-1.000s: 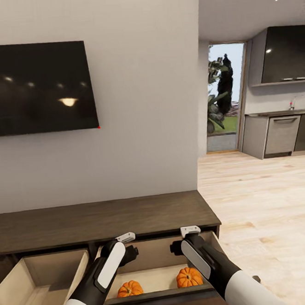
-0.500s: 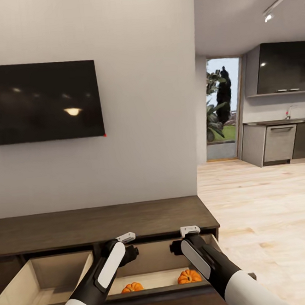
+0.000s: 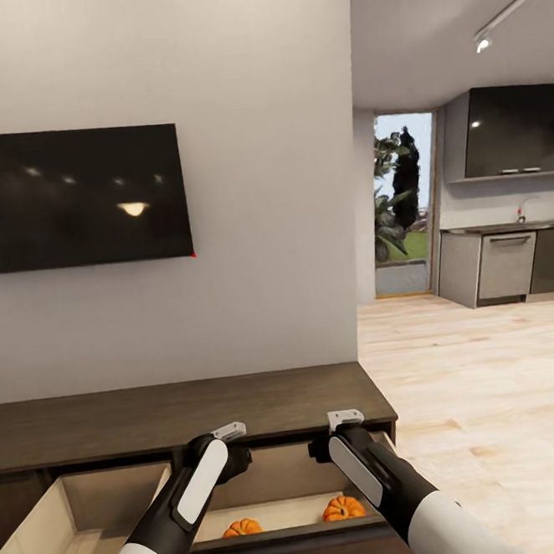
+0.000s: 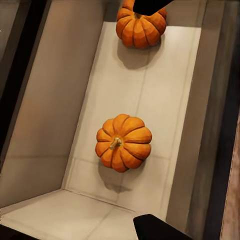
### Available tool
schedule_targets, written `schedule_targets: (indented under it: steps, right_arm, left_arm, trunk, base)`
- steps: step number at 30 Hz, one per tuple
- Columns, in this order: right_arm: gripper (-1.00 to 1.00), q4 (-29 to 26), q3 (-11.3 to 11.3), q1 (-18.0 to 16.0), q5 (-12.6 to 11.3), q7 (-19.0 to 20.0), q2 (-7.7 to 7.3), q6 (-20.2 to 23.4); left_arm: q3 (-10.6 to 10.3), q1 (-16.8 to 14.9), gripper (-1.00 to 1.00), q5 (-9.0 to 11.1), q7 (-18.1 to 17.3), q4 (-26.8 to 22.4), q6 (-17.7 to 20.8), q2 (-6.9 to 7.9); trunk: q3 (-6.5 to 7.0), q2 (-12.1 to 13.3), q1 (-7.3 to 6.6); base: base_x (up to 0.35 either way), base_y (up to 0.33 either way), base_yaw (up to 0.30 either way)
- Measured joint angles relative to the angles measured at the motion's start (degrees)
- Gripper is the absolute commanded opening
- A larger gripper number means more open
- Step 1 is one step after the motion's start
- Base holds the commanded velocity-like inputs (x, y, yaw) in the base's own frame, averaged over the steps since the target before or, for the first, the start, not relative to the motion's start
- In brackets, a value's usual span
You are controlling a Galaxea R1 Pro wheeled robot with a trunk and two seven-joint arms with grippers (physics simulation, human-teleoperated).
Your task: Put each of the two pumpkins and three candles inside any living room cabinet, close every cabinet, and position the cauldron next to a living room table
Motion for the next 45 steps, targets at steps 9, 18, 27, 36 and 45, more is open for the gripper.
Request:
schedule_targets:
  steps: [9,18,27,36,45]
  right_arm:
    - [1.00,0.00,-0.01,0.00,0.00,0.00,0.00,-0.12]
    - [1.00,0.00,0.01,0.00,0.00,0.00,0.00,-0.13]
    - [1.00,0.00,-0.02,0.00,0.00,0.00,0.00,-0.13]
    - [1.00,0.00,0.01,0.00,0.01,0.00,0.00,-0.13]
    - [1.00,0.00,0.00,0.00,0.00,0.00,0.00,-0.13]
  left_arm:
    - [-0.03,0.00,1.00,0.00,0.05,0.00,0.00,0.00]
    - [-0.03,0.00,1.00,-0.01,-0.04,0.00,0.00,0.00]
    - [-0.04,0.00,1.00,-0.01,-0.13,0.00,0.00,0.00]
    - [-0.05,0.00,1.00,-0.01,-0.12,0.02,0.00,0.00]
    - [-0.05,0.00,1.00,-0.08,-0.23,0.04,0.00,-0.02]
  trunk:
    - [1.62,3.61,-1.99]
    - [3.23,7.22,-3.96]
    - [4.85,10.83,-5.91]
    - [6.46,14.44,-7.89]
    - [8.08,18.05,-9.87]
  base:
    - [-0.013,0.000,0.000]
    - [-0.012,0.000,0.000]
    - [-0.229,0.000,0.000]
    - [-0.278,0.000,0.000]
    - [-0.288,0.000,0.000]
